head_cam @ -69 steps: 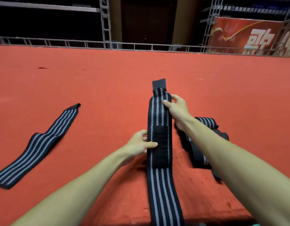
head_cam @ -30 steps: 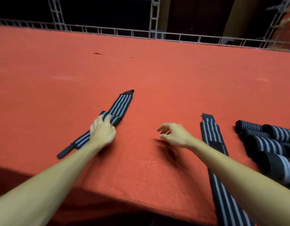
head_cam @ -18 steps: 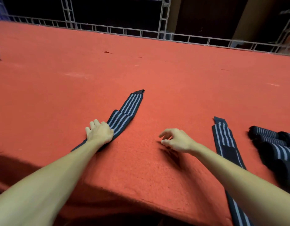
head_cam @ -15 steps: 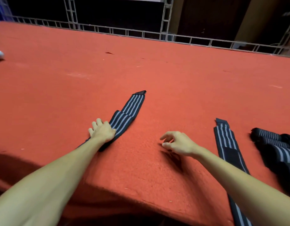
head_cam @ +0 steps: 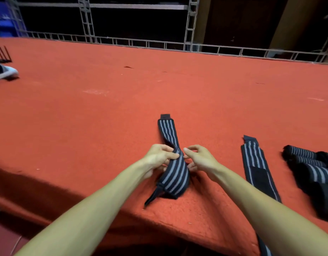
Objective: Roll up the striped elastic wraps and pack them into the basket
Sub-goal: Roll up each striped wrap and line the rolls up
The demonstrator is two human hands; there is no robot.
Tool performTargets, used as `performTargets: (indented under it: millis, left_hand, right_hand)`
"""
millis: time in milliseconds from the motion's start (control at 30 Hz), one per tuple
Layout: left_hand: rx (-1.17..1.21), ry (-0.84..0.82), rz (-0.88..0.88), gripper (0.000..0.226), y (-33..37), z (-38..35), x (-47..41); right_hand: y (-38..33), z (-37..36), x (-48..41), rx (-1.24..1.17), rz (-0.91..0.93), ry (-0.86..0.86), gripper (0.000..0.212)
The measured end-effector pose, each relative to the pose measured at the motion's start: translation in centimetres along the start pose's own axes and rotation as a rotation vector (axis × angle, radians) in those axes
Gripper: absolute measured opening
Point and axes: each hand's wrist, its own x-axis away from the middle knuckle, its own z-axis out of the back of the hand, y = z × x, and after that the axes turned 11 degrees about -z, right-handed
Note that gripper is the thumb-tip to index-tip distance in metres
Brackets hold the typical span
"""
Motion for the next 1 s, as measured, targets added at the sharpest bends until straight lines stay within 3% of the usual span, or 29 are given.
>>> performTargets:
  millis: [167, 300, 367, 467, 567, 733, 867, 1000]
  left_hand:
    - [0.027, -0.217, -0.023, 0.006, 1.3, -3.2, 1.7]
    - [-0.019, -0.367, 0.028, 0.019, 1.6, -4.1, 2.1]
    - [-0.150, -0.447, 0.063, 0.025, 1.9, -4.3, 2.4]
    - [-0.286, -0.471, 0.141, 0.056, 2.1, -4.4, 2.2]
    - [-0.394, -0.315, 0.125, 0.055, 2.1, -4.3, 1.2]
    - [-0.495, 0.052, -0.112, 0.019, 0.3, -3.4, -1.2]
    - [-0.617, 0.207, -0.249, 0.010, -2.1, -1.7, -3.6]
    - [-0.716, 0.326, -0.272, 0.014, -4.6, 0.1, -5.2]
  right_hand:
    - [1.7, 3.0, 1.5, -0.120, -0.130, -0.015, 0.047]
    - [3.0, 6.2, 3.8, -0.145, -0.143, -0.097, 0.018]
    - [3.3, 7.7, 4.8, -0.087, -0.134, -0.094, 0.014]
    - [3.3, 9.5, 6.2, 0.088, -0.156, -0.140, 0.015]
    - [3.0, 11.1, 6.9, 0.397, -0.152, -0.153, 0.024]
    - [2.5, 11.6, 5.9, 0.824, -0.093, -0.103, 0.028]
    - [1.3, 10.4, 3.5, 0.944, 0.031, 0.072, 0.026]
    - [-0.6, 7.7, 1.0, 0.952, 0.184, 0.137, 0.027]
